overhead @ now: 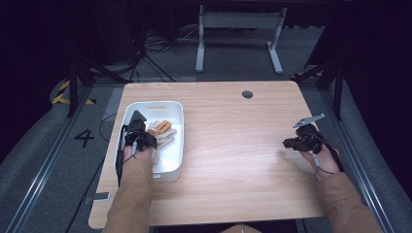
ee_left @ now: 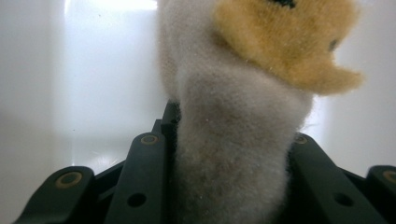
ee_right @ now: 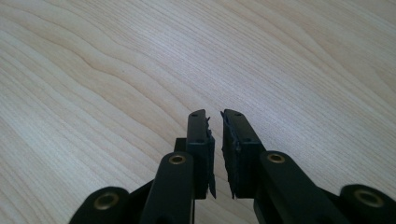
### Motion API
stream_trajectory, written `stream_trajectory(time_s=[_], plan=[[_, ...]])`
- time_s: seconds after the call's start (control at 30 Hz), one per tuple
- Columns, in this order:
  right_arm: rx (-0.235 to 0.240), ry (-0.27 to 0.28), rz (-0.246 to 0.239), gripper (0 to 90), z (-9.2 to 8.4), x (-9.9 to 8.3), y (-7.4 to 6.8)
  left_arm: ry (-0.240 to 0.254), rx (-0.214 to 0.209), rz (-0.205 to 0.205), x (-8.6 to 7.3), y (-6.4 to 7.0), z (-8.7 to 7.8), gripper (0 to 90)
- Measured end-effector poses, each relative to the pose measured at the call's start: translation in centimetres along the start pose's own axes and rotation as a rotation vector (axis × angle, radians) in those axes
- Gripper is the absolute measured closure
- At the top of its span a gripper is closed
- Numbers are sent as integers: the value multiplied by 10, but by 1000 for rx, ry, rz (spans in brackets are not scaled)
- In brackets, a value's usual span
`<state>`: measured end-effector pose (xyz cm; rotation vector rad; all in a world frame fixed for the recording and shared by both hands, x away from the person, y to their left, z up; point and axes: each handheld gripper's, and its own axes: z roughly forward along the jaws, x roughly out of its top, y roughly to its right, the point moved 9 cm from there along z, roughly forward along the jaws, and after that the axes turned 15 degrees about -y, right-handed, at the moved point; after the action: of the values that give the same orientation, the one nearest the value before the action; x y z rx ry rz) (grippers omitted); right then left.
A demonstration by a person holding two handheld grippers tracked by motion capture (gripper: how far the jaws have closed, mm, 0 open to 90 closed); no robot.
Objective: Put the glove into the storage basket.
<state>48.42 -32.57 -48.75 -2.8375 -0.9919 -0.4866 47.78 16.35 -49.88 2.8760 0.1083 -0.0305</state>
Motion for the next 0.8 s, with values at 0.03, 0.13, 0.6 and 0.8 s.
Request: stream_trajectory(time_s=[0.03,0.13,0.6,0.8], plan=[[4,-4,1,816,0,0,0,-3,1,3,0,0,1,672],[4,-4,1,815,0,0,0,-8,-7,3,0,1,1,670],[10,-1,1,801,0,0,0,-26,-37,2,0,3,1,450],[13,-1,-2,797,0,0,-1,-40,-49,36,2,8,-2,316]])
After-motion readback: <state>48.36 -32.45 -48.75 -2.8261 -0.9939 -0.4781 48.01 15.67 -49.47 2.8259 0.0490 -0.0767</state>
